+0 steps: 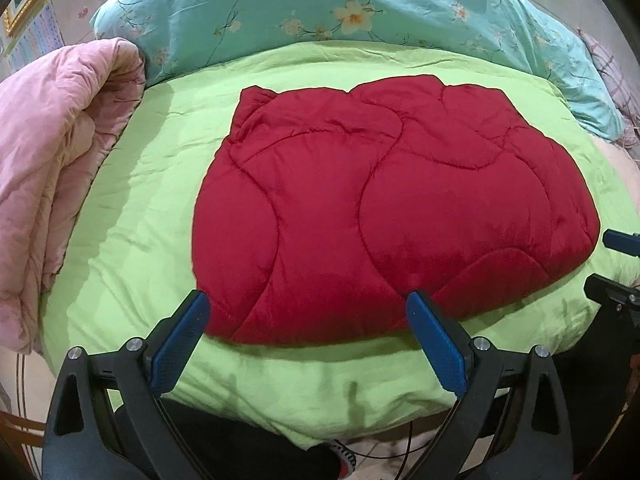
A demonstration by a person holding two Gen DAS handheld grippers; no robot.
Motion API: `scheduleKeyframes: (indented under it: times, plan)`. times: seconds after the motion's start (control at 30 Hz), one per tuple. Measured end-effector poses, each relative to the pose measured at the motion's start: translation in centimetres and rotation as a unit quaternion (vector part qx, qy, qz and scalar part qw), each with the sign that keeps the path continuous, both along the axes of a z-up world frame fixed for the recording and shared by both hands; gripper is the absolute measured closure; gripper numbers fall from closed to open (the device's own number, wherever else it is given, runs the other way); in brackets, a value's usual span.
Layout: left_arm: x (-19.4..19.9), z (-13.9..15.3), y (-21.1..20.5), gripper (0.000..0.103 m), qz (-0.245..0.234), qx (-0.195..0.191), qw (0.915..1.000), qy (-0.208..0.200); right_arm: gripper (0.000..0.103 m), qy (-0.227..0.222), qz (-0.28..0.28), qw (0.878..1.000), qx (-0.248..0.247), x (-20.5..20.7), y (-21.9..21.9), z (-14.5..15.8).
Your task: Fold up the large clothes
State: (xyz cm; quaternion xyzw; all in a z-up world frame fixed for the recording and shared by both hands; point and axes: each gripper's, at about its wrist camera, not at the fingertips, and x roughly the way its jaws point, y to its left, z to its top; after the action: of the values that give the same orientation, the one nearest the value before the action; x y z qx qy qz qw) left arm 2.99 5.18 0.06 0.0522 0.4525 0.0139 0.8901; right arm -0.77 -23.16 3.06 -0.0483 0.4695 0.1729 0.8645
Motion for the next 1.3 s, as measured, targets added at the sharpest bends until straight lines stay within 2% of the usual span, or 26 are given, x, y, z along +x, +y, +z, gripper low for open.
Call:
scheduleKeyframes:
  times: [0.43,0.53,0.7,0.87,1.07,1.3]
  plan:
    - [3.6,-1.4,-0.4,0.004,-0.017,-0.047,0.9987,0.001,0.002,0.014,-0.020,1.000,0.007,3.9,-0.6,-1.6]
    - [4.5,-2.3,-0.6,0.004,-0.020,-0.049,0.9985,0.014,0.002,0.013,-0.028,0.999,0.007,5.1,-0.7,-2.1]
    - [5.8,-4.1,-0.2,0.004,-0.021,-0.074,0.9964,0.037,0.000,0.023,-0.043,0.999,-0.007,7.0,-1.0,-3.9]
    - [6.9,-4.9,-0.7,0.000,-0.030,-0.062,0.9969,0.038,0.000,0.033,-0.059,0.998,0.002,8.6,-2.0,-5.2]
    - [8.4,-5.7,-0.7,0.000,-0.030,-0.061,0.9970,0.038,0.000,0.044,-0.071,0.996,0.011,10.6,-2.6,-5.8]
    - [6.9,-4.5,-0.5,0.000,-0.029,-0.060,0.9974,0.027,0.000,0.033,-0.068,0.997,0.006,9.7,-2.3,-5.4]
